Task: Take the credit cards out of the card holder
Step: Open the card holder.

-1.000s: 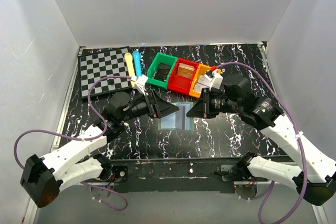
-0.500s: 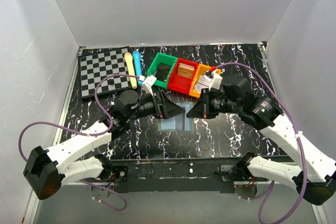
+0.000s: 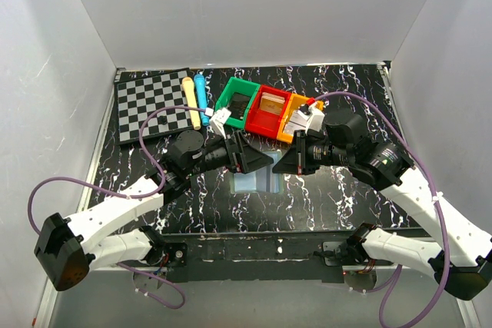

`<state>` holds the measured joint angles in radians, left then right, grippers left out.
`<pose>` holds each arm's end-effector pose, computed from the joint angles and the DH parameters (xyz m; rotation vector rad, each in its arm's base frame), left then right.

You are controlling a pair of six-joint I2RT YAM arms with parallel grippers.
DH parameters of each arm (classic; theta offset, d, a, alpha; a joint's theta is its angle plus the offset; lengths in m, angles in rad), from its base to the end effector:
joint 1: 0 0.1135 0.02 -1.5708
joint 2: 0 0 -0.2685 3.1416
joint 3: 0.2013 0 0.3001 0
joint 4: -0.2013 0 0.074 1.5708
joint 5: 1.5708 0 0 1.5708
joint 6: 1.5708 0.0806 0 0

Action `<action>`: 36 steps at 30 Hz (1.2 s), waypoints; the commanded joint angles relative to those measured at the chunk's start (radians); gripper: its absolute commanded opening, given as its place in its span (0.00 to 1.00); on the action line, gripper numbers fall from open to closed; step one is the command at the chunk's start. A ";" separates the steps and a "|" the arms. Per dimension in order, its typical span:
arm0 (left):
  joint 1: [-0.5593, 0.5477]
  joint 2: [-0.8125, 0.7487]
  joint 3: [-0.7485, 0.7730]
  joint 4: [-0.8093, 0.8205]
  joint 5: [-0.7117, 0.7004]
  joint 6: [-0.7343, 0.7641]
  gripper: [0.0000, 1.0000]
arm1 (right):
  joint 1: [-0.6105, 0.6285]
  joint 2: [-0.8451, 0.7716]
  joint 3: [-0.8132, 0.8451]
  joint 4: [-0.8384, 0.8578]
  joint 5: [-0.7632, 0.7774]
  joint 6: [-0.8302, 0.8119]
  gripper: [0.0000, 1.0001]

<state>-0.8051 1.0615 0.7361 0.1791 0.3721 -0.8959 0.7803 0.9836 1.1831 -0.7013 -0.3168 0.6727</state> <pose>0.2106 -0.2614 0.2890 0.2289 1.9690 -1.5127 0.1810 0.2145 0.3817 -0.3366 2.2568 1.1645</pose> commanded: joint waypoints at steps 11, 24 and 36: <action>-0.023 0.017 0.042 -0.084 -0.065 0.058 0.79 | 0.005 -0.037 0.012 0.077 -0.022 -0.015 0.01; -0.023 -0.021 0.017 -0.089 -0.082 0.052 0.73 | 0.005 -0.046 0.003 0.111 -0.051 -0.002 0.19; -0.023 -0.040 0.011 -0.095 -0.094 0.045 0.73 | 0.004 -0.045 0.006 0.115 -0.051 0.004 0.01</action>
<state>-0.8288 1.0473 0.7609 0.1307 0.3206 -0.8646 0.7799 0.9627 1.1748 -0.6773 -0.3283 0.6708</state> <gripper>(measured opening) 0.730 0.087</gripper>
